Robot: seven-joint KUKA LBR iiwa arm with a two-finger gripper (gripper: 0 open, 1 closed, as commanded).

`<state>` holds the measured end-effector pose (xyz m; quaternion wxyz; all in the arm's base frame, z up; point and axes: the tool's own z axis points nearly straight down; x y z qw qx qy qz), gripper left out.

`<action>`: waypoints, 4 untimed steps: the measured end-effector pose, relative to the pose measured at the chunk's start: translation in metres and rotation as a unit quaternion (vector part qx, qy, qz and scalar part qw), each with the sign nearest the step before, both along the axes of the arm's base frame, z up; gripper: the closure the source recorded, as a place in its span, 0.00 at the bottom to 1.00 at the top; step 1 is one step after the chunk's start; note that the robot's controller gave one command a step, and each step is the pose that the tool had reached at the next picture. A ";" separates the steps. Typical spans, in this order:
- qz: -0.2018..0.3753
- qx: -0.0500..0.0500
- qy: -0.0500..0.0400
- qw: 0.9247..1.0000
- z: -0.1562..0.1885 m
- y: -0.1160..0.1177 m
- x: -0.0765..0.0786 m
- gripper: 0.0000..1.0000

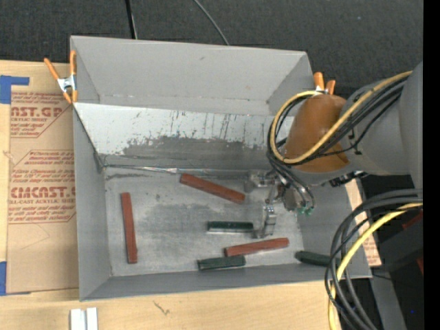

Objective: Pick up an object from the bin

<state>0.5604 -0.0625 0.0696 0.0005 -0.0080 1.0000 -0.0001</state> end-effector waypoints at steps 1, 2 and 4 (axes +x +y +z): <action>0.000 0.000 0.000 1.000 0.000 0.000 0.000 0.00; -0.047 0.001 0.000 0.999 0.000 0.063 -0.027 1.00; -0.016 0.000 -0.001 1.000 0.144 0.068 -0.041 1.00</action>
Offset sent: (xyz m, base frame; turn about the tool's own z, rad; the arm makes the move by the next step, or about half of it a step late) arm -0.0274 0.0611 0.0004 0.0960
